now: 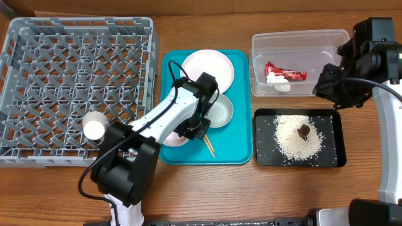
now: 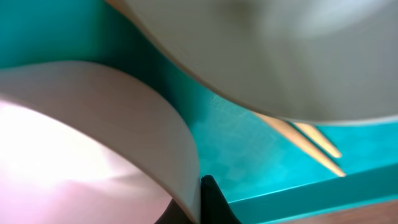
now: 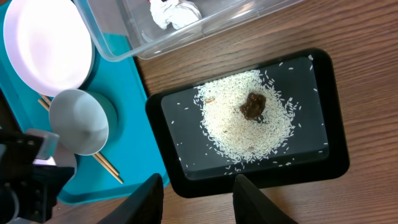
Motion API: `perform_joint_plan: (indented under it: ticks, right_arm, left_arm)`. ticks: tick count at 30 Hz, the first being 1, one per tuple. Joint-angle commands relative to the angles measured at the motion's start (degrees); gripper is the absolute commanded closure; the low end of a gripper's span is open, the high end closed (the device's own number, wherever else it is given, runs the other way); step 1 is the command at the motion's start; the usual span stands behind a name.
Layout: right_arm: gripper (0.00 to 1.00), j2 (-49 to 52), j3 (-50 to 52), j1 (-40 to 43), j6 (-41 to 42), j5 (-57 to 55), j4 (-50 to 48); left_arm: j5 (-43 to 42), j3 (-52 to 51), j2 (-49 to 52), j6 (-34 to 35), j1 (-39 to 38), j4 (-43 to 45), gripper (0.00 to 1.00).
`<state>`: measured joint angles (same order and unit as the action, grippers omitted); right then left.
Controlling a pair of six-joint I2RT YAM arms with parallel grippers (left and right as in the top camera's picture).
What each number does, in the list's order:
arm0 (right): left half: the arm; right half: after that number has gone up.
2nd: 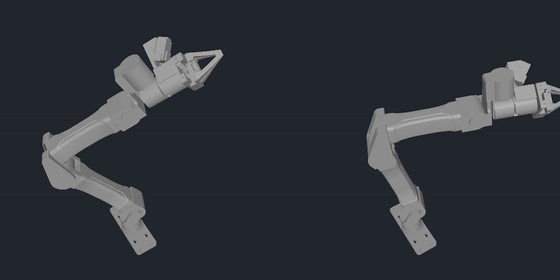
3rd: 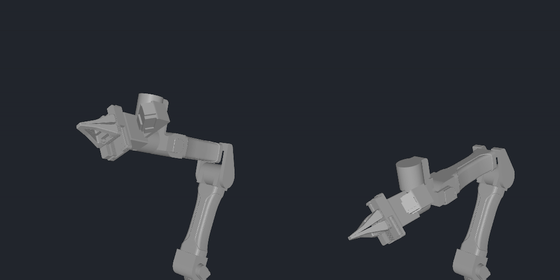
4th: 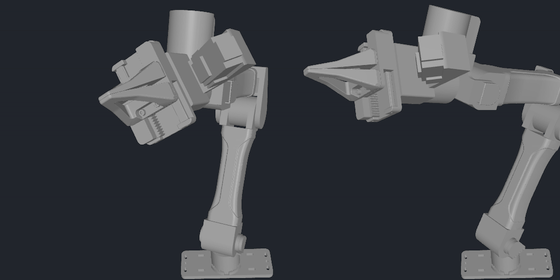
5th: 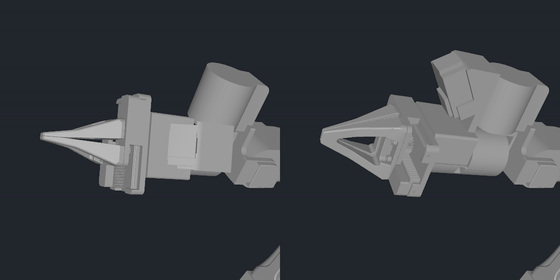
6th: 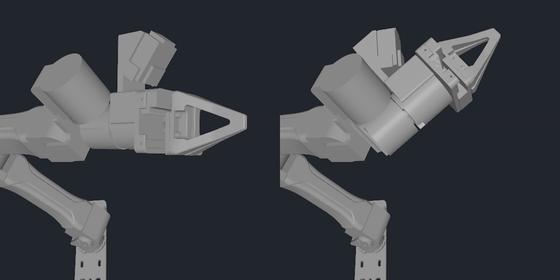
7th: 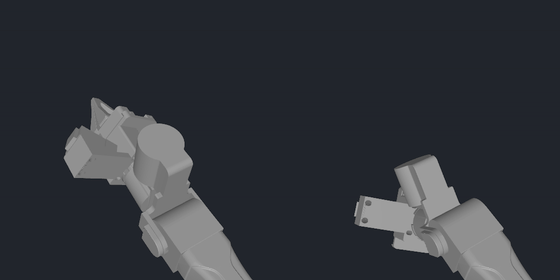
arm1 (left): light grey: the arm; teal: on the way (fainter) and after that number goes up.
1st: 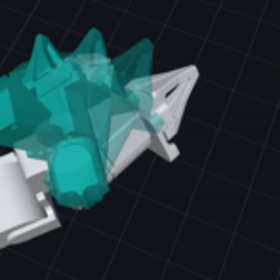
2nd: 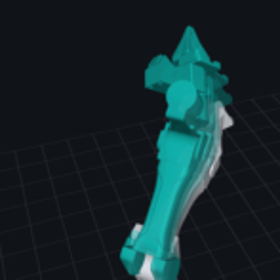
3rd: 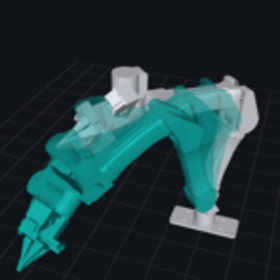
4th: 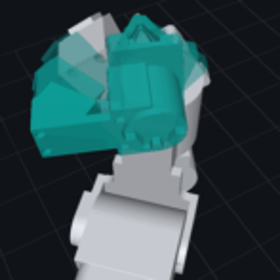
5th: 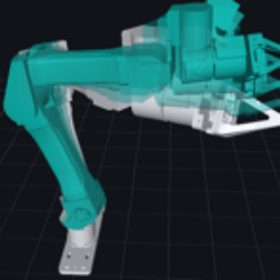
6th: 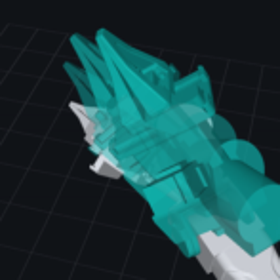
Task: Sort waste into correct bins and load items into the dishwasher
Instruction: 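Reach the left gripper to the pink-white bowl and grasp its rim, then carry the pink-white bowl to the dish rack and release it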
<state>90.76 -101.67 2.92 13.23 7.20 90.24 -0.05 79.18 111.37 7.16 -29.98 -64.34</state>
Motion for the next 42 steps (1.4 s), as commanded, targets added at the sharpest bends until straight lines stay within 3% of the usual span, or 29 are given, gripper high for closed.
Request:
perform_joint_plan:
  ticks: [1, 8, 12, 22, 31, 42]
  right_arm:
    - [0.61, -0.11, -0.35, 0.04, -0.22, -0.31, 0.2]
    - [0.61, -0.11, -0.35, 0.04, -0.22, -0.31, 0.35]
    - [0.61, -0.11, -0.35, 0.04, -0.22, -0.31, 0.28]
    - [0.61, -0.11, -0.35, 0.04, -0.22, -0.31, 0.17]
    - [0.61, -0.11, -0.35, 0.04, -0.22, -0.31, 0.15]
    - [0.61, -0.11, -0.35, 0.04, -0.22, -0.31, 0.33]
  left_arm:
    - [-0.57, 4.28, -5.79, 0.59, 1.66, -0.17, 0.96]
    - [-0.59, 10.38, -16.39, 0.24, 8.09, 0.02, 0.96]
    - [-3.85, 11.47, -20.31, -4.42, 15.37, 1.46, 0.96]
    - [-33.57, 11.43, -17.99, -19.23, 38.21, 3.69, 0.96]
    - [-59.93, 11.43, -8.0, -27.47, 51.17, 4.7, 0.96]
    - [-71.84, 11.43, 1.57, -27.93, 58.71, 7.61, 0.96]
